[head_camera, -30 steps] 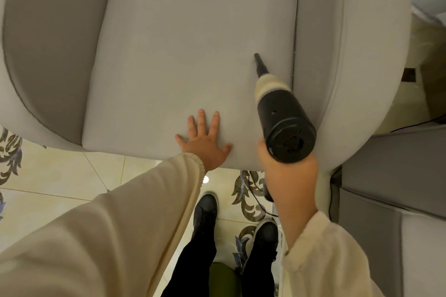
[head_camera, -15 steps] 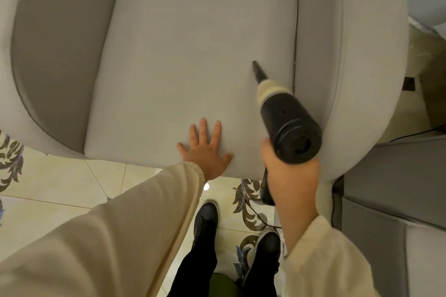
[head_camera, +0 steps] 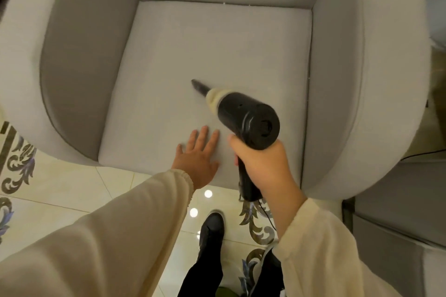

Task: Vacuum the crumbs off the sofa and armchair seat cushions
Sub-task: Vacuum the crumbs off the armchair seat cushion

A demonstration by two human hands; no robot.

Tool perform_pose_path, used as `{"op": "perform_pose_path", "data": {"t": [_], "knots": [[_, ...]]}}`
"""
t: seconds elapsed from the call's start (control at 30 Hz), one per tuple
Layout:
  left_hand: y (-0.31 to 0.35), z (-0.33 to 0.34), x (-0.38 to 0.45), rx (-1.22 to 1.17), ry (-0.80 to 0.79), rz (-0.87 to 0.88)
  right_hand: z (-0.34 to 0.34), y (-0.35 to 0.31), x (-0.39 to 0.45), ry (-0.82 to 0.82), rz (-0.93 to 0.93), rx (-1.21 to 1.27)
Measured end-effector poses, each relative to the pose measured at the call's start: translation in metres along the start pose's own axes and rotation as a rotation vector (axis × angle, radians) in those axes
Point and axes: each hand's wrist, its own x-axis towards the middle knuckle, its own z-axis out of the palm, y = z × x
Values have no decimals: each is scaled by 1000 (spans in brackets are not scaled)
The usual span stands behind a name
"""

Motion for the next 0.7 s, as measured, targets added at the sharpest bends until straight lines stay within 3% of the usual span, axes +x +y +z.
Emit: {"op": "perform_pose_path", "data": {"t": [0.07,0.27,0.33,0.6,0.7], "knots": [[1,4,-2,-1,6,9,-6,11,-14,16,7,-2],[21,13,-7,-41,9,-8,-24,43,-55,410,-36,113],[31,16,-9,-73,40,7,-32,57,-67,475,-17,158],[58,26,-31,-85,-67,2,-32,90,-130,371,-41,120],[55,22,-33,-75,-102,19,-25,96,-130,368,32,103]]}}
